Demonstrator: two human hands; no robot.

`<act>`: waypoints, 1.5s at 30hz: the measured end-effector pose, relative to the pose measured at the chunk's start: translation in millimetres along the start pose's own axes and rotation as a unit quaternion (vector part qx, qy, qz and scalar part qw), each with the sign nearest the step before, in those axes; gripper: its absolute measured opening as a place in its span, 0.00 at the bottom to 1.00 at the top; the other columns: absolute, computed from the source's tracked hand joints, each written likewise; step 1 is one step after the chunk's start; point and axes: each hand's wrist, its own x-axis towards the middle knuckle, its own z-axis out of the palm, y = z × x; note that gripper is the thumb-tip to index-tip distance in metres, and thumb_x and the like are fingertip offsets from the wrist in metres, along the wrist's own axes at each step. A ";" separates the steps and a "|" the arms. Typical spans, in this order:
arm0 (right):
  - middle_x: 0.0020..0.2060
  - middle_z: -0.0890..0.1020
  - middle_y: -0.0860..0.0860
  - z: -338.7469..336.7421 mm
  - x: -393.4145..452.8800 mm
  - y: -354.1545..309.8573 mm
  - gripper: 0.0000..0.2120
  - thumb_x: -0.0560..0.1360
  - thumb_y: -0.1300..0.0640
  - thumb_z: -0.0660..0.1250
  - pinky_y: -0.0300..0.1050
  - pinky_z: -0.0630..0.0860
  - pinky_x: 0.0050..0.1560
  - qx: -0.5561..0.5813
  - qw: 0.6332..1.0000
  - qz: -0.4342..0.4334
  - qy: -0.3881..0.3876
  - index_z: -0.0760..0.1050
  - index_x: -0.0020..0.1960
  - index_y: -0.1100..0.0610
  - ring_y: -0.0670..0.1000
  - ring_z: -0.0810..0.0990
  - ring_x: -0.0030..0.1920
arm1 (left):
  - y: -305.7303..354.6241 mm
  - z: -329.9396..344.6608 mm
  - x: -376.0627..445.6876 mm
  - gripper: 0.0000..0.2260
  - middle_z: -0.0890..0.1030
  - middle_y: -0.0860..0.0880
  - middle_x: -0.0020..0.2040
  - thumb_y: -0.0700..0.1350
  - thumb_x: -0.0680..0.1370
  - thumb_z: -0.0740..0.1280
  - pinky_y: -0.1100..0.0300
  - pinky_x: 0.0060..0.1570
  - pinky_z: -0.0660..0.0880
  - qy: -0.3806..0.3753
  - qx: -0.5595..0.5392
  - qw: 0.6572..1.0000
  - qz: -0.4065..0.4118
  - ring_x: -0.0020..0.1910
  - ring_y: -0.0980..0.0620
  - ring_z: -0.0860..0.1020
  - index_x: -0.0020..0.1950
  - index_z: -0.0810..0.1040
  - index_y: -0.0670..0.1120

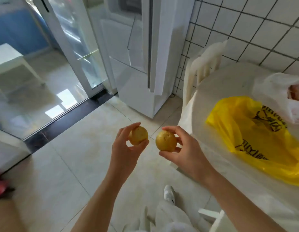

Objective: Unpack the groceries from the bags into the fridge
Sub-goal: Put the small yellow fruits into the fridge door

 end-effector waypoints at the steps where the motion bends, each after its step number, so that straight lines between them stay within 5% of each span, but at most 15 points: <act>1: 0.57 0.74 0.41 9.1 2.2 -4.7 0.29 0.66 0.56 0.78 0.37 0.79 0.52 0.001 1.000 -0.001 -0.009 0.70 0.63 0.45 0.47 0.77 0.57 | -4.4 -8.9 -1.3 0.24 0.76 0.53 0.58 0.47 0.68 0.75 0.78 0.44 0.71 0.012 0.004 1.000 0.001 0.54 0.54 0.75 0.62 0.73 0.56; 8: 0.58 0.73 0.41 55.4 29.9 -32.8 0.30 0.66 0.54 0.77 0.39 0.78 0.55 -0.011 0.998 -0.015 -0.059 0.68 0.63 0.42 0.47 0.76 0.57 | -29.8 -61.2 11.8 0.27 0.77 0.49 0.60 0.51 0.66 0.73 0.79 0.45 0.71 0.073 -0.007 0.997 -0.013 0.56 0.51 0.76 0.64 0.73 0.51; 15: 0.55 0.70 0.34 88.8 86.2 -63.3 0.30 0.67 0.53 0.77 0.25 0.73 0.48 -0.026 0.996 -0.041 -0.073 0.66 0.63 0.39 0.44 0.75 0.55 | -46.0 -99.5 65.6 0.25 0.77 0.49 0.59 0.51 0.66 0.73 0.77 0.42 0.73 0.092 -0.033 0.995 -0.001 0.53 0.54 0.77 0.62 0.73 0.52; 23: 0.59 0.74 0.44 122.6 181.5 -107.4 0.30 0.67 0.55 0.77 0.35 0.78 0.54 -0.007 0.997 -0.059 -0.046 0.68 0.66 0.46 0.46 0.76 0.56 | -61.3 -146.5 169.5 0.24 0.78 0.50 0.58 0.49 0.68 0.76 0.70 0.46 0.77 0.078 -0.017 0.997 0.020 0.55 0.50 0.77 0.61 0.73 0.53; 29: 0.58 0.72 0.43 137.8 239.8 -128.8 0.30 0.68 0.55 0.76 0.41 0.78 0.56 -0.011 0.998 -0.063 -0.029 0.68 0.66 0.47 0.48 0.76 0.56 | -74.0 -168.9 231.4 0.24 0.77 0.49 0.58 0.44 0.68 0.77 0.74 0.39 0.74 0.081 -0.033 0.996 0.033 0.54 0.51 0.77 0.61 0.73 0.54; 34: 0.58 0.73 0.44 143.5 287.2 -143.0 0.30 0.68 0.55 0.76 0.39 0.79 0.54 -0.022 0.997 -0.068 0.013 0.68 0.66 0.47 0.47 0.76 0.56 | -85.6 -175.8 291.3 0.24 0.78 0.49 0.58 0.43 0.68 0.78 0.74 0.41 0.74 0.056 -0.048 0.997 0.030 0.54 0.48 0.77 0.62 0.75 0.51; 39: 0.58 0.74 0.44 142.6 340.7 -158.0 0.30 0.68 0.56 0.76 0.38 0.78 0.54 -0.013 0.995 -0.061 0.081 0.69 0.67 0.48 0.45 0.77 0.56 | -89.4 -177.8 367.1 0.24 0.77 0.54 0.57 0.43 0.68 0.78 0.65 0.43 0.79 -0.012 -0.093 0.994 0.056 0.55 0.51 0.78 0.58 0.74 0.62; 45: 0.57 0.76 0.41 141.5 405.5 -176.9 0.32 0.66 0.59 0.77 0.38 0.78 0.54 0.005 0.978 -0.032 0.204 0.68 0.67 0.49 0.44 0.78 0.55 | -78.9 -179.7 467.7 0.25 0.78 0.60 0.54 0.41 0.68 0.78 0.60 0.42 0.79 -0.102 -0.114 0.984 0.095 0.52 0.55 0.78 0.60 0.74 0.57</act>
